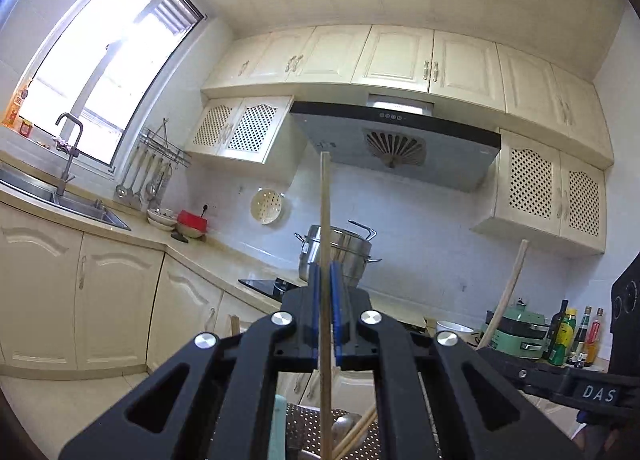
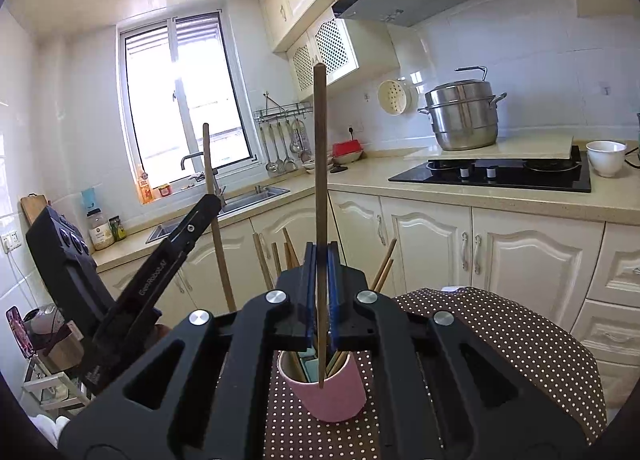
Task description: Organize utensils
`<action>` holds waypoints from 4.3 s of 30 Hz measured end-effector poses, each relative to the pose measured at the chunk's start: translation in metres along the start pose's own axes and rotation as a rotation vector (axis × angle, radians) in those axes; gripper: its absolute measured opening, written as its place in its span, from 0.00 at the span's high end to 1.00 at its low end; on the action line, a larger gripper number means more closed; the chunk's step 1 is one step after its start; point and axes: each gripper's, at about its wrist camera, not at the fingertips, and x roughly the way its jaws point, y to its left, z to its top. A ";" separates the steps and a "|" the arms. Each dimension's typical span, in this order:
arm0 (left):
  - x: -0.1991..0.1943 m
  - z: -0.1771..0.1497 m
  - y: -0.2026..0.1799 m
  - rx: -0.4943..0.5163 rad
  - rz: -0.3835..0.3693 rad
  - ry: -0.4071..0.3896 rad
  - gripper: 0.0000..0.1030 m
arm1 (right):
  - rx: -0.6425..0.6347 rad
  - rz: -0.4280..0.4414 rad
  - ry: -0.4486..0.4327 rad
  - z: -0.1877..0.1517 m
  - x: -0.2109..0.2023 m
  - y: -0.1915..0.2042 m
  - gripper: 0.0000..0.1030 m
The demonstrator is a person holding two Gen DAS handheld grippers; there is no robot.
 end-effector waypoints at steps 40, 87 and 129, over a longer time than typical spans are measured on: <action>-0.015 -0.072 0.010 0.171 0.035 0.316 0.94 | -0.046 -0.049 0.124 -0.030 0.040 0.012 0.94; -0.093 -0.020 0.020 0.289 0.333 0.395 0.28 | -0.051 -0.106 0.243 -0.064 0.048 0.029 0.84; -0.235 0.065 -0.066 0.347 0.227 0.272 0.11 | -0.165 -0.337 -0.116 -0.044 -0.179 0.128 0.13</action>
